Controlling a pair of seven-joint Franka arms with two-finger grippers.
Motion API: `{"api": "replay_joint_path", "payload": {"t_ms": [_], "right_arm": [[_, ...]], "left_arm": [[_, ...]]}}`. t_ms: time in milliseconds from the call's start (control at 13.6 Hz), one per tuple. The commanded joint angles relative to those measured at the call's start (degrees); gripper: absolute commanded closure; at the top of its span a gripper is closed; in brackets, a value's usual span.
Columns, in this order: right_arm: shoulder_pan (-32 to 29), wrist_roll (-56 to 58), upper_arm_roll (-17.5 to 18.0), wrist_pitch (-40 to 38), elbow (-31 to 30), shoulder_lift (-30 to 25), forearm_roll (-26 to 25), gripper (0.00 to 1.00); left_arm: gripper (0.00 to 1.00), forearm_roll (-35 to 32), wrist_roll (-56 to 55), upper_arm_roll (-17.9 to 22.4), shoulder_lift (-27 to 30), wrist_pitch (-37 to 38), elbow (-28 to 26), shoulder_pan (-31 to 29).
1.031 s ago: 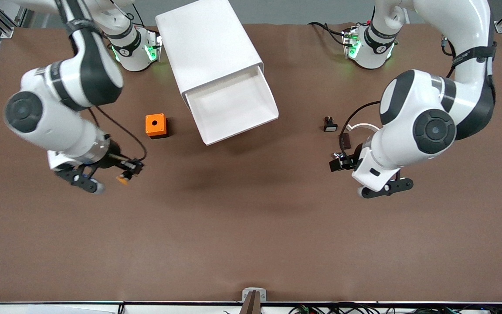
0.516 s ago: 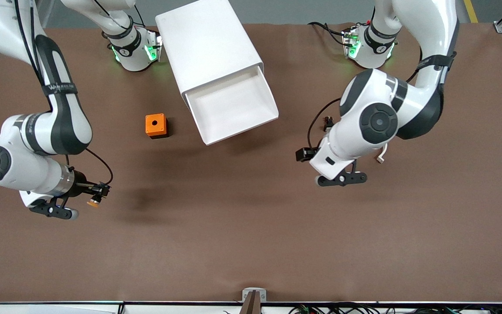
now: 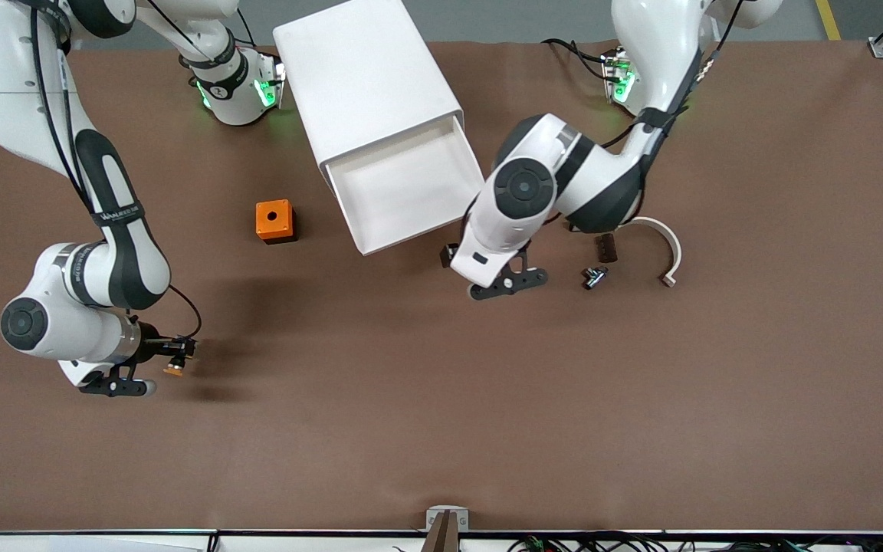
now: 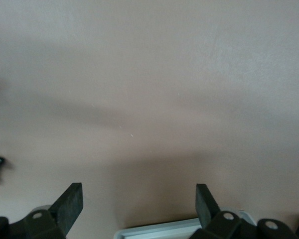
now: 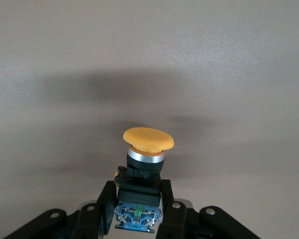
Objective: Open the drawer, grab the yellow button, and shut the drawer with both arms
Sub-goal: 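Push the drawer shut with the left gripper while the right gripper sets the button down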
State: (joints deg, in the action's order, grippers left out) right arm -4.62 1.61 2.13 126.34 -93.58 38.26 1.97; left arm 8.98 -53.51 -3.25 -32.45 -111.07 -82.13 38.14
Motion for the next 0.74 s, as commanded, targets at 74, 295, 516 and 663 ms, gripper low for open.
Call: {"api": "replay_joint_path", "payload": {"t_ms": [74, 295, 516, 663], "right_arm": [[-1.9, 2.6, 1.1, -0.1, 3.8, 3.8, -1.0, 0.98], [-1.8, 2.3, 1.2, 0.8, 3.9, 4.6, -0.9, 0.85], [-1.8, 2.0, 1.2, 0.7, 4.5, 4.8, -0.8, 0.52], [-1.8, 2.2, 1.2, 0.7, 5.2, 4.5, -0.7, 0.26]], "left_arm": [[0.01, -0.1, -7.9, -0.2, -0.5, 0.0, 0.1, 3.9], [0.01, -0.1, -10.3, -0.6, 0.0, 3.9, 0.1, 6.9], [0.01, -0.1, -12.4, -1.0, -0.1, 7.3, 0.1, 10.5], [0.01, -0.1, -14.2, -1.0, -0.2, 8.5, 0.1, 12.6]]}}
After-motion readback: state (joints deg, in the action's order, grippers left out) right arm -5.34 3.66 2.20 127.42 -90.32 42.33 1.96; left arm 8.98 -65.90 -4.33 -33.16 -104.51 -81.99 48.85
